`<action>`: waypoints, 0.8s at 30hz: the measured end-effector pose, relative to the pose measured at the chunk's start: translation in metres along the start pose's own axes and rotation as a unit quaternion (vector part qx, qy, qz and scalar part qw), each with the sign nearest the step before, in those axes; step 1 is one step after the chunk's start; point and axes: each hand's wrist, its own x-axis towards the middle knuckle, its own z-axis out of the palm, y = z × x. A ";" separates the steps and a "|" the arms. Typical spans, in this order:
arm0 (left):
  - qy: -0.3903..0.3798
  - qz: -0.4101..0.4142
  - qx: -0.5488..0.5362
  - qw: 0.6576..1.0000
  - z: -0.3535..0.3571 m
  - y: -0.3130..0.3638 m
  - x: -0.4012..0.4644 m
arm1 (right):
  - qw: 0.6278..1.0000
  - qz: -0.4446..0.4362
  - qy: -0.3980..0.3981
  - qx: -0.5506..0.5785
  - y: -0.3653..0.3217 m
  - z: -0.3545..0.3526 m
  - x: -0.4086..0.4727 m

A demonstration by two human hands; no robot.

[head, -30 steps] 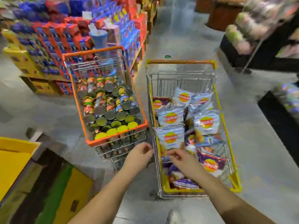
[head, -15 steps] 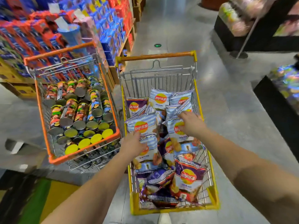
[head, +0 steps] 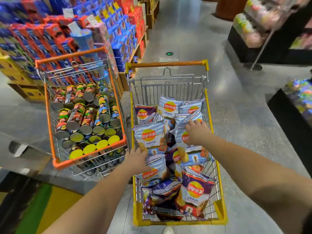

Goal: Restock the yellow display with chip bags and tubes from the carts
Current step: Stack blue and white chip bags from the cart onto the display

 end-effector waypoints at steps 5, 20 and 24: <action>-0.006 -0.011 -0.063 0.998 0.018 0.000 -0.016 | 0.998 0.044 0.008 0.044 0.001 -0.008 0.009; 0.116 -0.004 -0.132 0.984 -0.031 -0.007 -0.065 | 0.982 -0.093 -0.126 -0.109 -0.027 -0.031 -0.013; 0.181 -0.009 -0.159 0.971 -0.075 -0.035 -0.106 | 0.989 -0.082 -0.064 -0.107 -0.047 -0.105 -0.027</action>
